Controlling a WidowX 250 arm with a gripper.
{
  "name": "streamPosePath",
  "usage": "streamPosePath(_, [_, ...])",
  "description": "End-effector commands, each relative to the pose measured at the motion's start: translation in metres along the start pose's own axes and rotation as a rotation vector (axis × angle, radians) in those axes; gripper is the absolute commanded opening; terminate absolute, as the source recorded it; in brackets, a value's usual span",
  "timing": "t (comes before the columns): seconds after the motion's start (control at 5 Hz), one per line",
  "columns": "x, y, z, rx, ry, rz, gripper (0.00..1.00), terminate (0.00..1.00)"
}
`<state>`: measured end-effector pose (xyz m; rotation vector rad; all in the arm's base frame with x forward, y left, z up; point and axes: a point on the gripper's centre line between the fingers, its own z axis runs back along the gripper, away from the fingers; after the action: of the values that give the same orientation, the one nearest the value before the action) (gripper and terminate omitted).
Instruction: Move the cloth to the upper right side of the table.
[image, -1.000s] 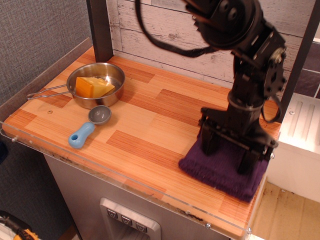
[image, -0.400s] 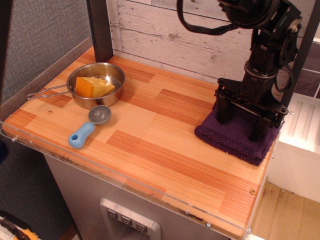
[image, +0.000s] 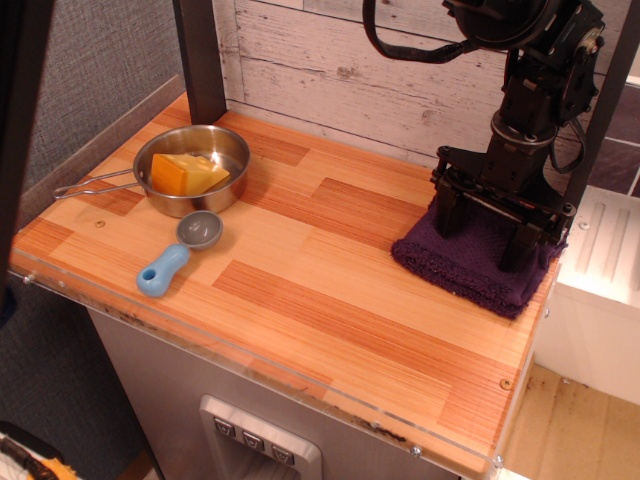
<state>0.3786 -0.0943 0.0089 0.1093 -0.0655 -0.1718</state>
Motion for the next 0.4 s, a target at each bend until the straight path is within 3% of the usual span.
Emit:
streamPosePath(0.0, [-0.012, 0.021, 0.020, -0.057, -0.028, 0.054, 1.00, 0.00])
streamPosePath(0.2, [-0.002, 0.022, 0.062, -0.142, -0.134, 0.050, 1.00, 0.00])
